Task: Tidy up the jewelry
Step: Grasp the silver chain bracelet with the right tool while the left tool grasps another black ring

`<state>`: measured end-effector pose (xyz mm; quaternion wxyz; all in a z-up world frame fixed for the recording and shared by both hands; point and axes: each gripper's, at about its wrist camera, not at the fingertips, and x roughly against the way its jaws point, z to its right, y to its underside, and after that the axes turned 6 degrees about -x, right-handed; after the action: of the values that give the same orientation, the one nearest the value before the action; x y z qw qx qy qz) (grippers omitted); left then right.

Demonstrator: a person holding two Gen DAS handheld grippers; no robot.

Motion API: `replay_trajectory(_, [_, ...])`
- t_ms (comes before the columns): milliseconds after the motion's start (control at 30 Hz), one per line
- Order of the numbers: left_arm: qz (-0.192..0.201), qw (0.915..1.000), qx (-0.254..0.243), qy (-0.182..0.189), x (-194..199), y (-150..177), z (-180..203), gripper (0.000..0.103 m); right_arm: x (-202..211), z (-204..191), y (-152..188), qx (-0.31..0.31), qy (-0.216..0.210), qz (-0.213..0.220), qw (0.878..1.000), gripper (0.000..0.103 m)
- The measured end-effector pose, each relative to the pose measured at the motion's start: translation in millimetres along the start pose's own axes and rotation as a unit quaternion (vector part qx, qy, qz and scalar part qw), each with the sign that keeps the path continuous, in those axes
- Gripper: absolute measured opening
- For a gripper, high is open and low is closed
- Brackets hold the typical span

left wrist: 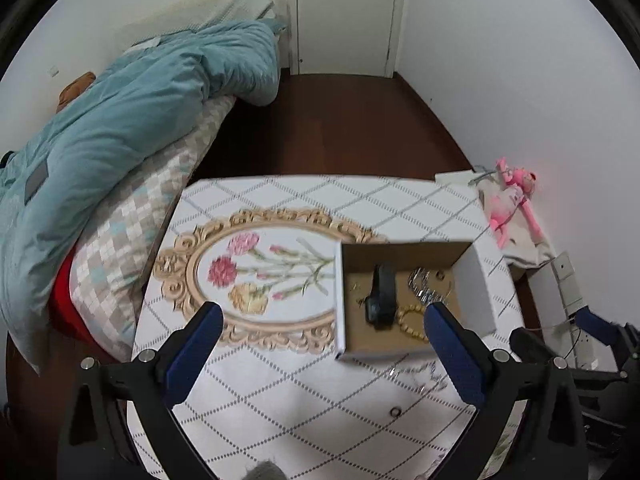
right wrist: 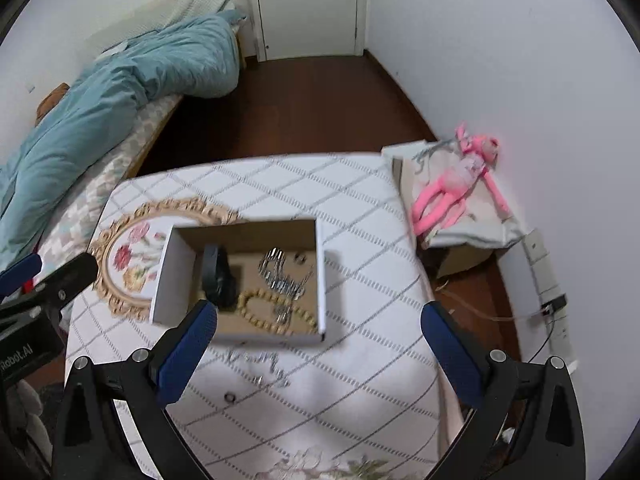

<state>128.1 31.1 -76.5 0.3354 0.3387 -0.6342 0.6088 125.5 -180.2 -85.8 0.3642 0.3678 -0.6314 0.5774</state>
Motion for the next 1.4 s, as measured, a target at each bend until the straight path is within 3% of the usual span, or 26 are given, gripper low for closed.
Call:
replay_trajectory(167, [-0.029,0.9995,-0.004,-0.010,-23,37,-2,0.103,-40,-1,42,0.005,-0.012,-0.038,0.999,0.102])
replay_trajectory(300, [-0.055,0.9983,-0.004,-0.018,-48,62,-6,0.103,-74,-5,68,0.019,-0.021,-0.056,0.998,0.071])
replay_trajectory(500, [-0.076,0.9968,-0.003,-0.023,-72,90,-10,0.103,-116,-16,100,0.054,-0.025,-0.071,0.996,0.056])
replay_trajectory(600, [-0.088,0.9958,-0.003,-0.024,-82,101,-10,0.103,-119,-21,107,0.064,-0.021,-0.051,0.996,0.048])
replay_trajectory(667, [-0.094,0.9953,-0.005,-0.023,-86,106,-9,0.103,-120,-22,108,0.062,-0.013,-0.047,0.997,0.036])
replay_trajectory(700, [-0.094,0.9953,-0.007,-0.022,-87,107,-8,0.103,-120,-22,109,0.066,-0.006,-0.043,0.997,0.015])
replay_trajectory(733, [-0.094,0.9953,-0.009,-0.021,-87,108,-6,0.103,-120,-21,109,0.064,-0.010,-0.043,0.997,0.011])
replay_trajectory(1067, [-0.083,0.9959,-0.036,0.001,-80,118,27,0.103,-87,27,115,0.013,-0.028,-0.035,0.999,0.010])
replay_trajectory(1400, [-0.070,0.9940,-0.079,0.029,-80,126,77,0.099,-76,64,128,-0.030,-0.013,-0.041,0.999,0.010])
